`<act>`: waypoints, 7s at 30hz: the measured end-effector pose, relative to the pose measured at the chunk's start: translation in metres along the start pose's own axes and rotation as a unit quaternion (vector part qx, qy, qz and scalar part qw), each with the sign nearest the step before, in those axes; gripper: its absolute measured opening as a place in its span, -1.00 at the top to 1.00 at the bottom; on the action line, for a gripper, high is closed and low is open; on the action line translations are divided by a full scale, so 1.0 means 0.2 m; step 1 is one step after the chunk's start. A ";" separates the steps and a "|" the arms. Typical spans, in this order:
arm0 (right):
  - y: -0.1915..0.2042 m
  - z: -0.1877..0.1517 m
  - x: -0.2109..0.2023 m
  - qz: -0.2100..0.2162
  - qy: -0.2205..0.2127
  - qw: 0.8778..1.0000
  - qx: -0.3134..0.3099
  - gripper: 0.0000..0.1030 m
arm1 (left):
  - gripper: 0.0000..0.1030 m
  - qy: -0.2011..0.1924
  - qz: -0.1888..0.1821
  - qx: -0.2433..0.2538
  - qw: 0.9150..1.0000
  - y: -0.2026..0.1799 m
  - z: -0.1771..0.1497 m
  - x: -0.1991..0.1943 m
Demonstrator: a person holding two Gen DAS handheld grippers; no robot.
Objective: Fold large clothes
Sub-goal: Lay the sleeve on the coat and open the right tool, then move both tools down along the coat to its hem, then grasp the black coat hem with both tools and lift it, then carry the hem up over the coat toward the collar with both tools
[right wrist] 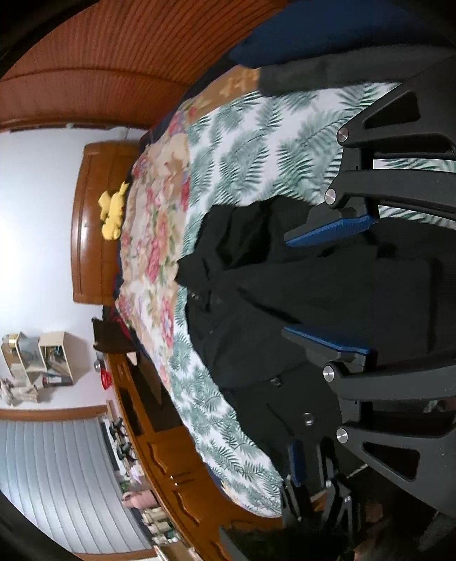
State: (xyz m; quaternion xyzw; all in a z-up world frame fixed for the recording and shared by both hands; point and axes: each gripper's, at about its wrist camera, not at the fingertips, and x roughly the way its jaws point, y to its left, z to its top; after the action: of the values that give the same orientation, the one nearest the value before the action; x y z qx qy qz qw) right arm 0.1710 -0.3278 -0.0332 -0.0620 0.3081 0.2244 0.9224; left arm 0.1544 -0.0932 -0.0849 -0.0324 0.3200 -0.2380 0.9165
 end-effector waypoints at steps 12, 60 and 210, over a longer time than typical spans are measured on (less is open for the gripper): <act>-0.17 -0.34 0.01 -0.022 0.022 0.998 0.045 0.08 | 0.18 0.076 -0.033 0.008 0.997 -0.24 -0.09 0.38; 0.13 -0.41 0.54 -0.018 0.009 0.999 0.029 0.07 | 0.51 0.025 0.129 -0.029 0.991 0.75 -0.01 -0.26; 0.19 -0.31 -0.91 0.034 -0.112 0.993 0.008 0.87 | 0.98 -0.166 0.213 -0.033 0.962 0.28 -0.21 -1.44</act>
State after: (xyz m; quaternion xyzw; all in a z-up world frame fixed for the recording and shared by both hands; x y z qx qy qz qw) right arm -0.0077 -0.3781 0.0269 -0.0187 0.2070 0.2589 0.9433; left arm -0.0446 0.0916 0.0343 -0.0328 0.1704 -0.0181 0.9847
